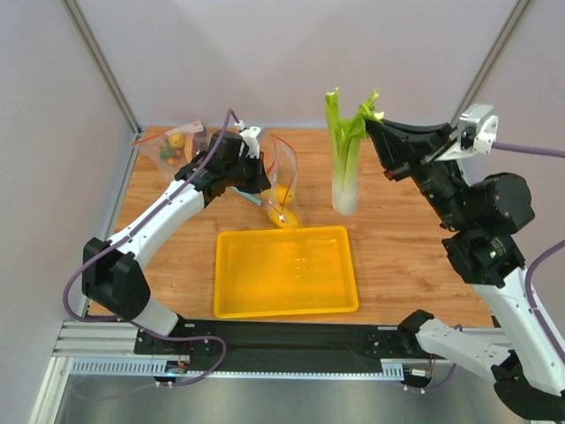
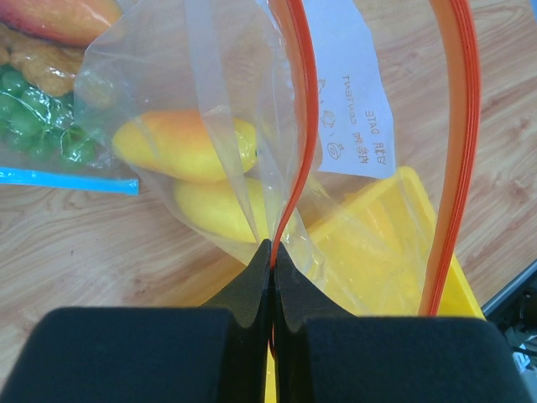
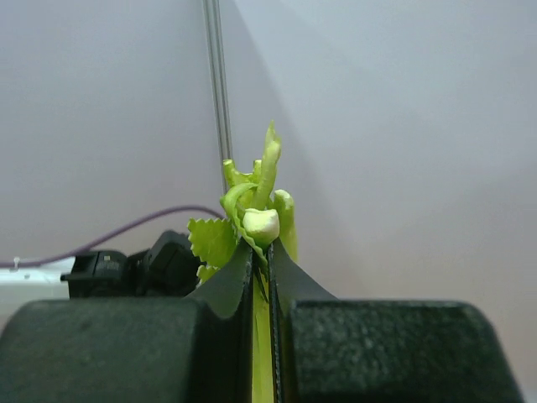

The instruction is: Open the zip-top bag and remove the fake food

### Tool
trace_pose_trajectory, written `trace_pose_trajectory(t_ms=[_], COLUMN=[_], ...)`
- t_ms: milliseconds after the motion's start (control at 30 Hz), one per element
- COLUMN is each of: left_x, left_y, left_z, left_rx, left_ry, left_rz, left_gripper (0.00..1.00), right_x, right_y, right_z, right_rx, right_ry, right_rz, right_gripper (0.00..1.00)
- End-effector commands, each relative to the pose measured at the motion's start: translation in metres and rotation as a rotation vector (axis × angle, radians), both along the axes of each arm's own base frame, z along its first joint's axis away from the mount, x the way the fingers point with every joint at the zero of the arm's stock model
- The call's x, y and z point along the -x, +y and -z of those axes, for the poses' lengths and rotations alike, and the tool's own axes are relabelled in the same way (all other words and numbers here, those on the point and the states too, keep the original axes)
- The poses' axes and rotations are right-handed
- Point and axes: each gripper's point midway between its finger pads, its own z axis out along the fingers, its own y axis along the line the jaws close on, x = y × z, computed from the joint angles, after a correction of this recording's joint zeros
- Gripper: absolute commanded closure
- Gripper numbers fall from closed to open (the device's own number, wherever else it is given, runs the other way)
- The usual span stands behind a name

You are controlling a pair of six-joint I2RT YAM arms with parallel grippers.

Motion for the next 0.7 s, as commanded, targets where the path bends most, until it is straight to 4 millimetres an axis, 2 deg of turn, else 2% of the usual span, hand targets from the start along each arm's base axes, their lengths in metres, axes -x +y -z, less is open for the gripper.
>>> trace_pose_trajectory(t_ms=[0, 33, 67, 167, 267, 300, 433, 667], left_x=[-0.002, -0.002, -0.002, -0.002, -0.003, -0.002, -0.003, -0.003], left_y=[-0.003, -0.004, -0.004, -0.005, -0.004, -0.004, -0.004, -0.005], left_z=[-0.02, -0.019, -0.018, -0.017, -0.018, -0.018, -0.014, -0.013], left_rx=[0.004, 0.005, 0.004, 0.001, 0.0, 0.0, -0.006, -0.008], left_ry=[-0.048, -0.044, -0.039, -0.04, -0.043, -0.041, -0.033, -0.027], left_rz=[0.018, 0.023, 0.023, 0.028, 0.027, 0.028, 0.029, 0.032], left_gripper=[1.0, 1.0, 1.0, 1.0, 1.0, 1.0, 1.0, 1.0], right_x=[-0.008, -0.007, -0.007, -0.004, -0.001, -0.003, -0.008, -0.015], right_y=[0.005, 0.005, 0.007, 0.009, 0.012, 0.014, 0.012, 0.013], right_z=[0.064, 0.075, 0.098, 0.133, 0.153, 0.167, 0.192, 0.22], right_rx=[0.099, 0.107, 0.116, 0.122, 0.123, 0.131, 0.149, 0.158], right_ry=[0.14, 0.159, 0.204, 0.277, 0.314, 0.345, 0.387, 0.437], right_rz=[0.006, 0.001, -0.006, -0.034, -0.06, -0.059, -0.032, -0.013], right_gripper=[1.0, 1.0, 1.0, 1.0, 1.0, 1.0, 1.0, 1.0])
